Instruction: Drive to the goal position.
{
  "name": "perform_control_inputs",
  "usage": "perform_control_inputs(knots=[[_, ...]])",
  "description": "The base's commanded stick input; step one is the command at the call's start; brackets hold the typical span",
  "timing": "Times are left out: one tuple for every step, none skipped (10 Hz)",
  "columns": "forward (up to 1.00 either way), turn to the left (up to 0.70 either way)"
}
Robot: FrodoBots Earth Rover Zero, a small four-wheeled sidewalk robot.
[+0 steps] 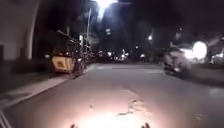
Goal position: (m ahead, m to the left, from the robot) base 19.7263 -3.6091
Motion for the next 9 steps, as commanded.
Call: perform_control_inputs(knots=[[0.7, 0.0], [0.7, 0.0], [0.7, 0.0], [0.7, -0.35], [0.7, -0.35], [0.7, -0.35], [0.7, -0.25], [0.7, 0.0], [0.7, 0.0]])
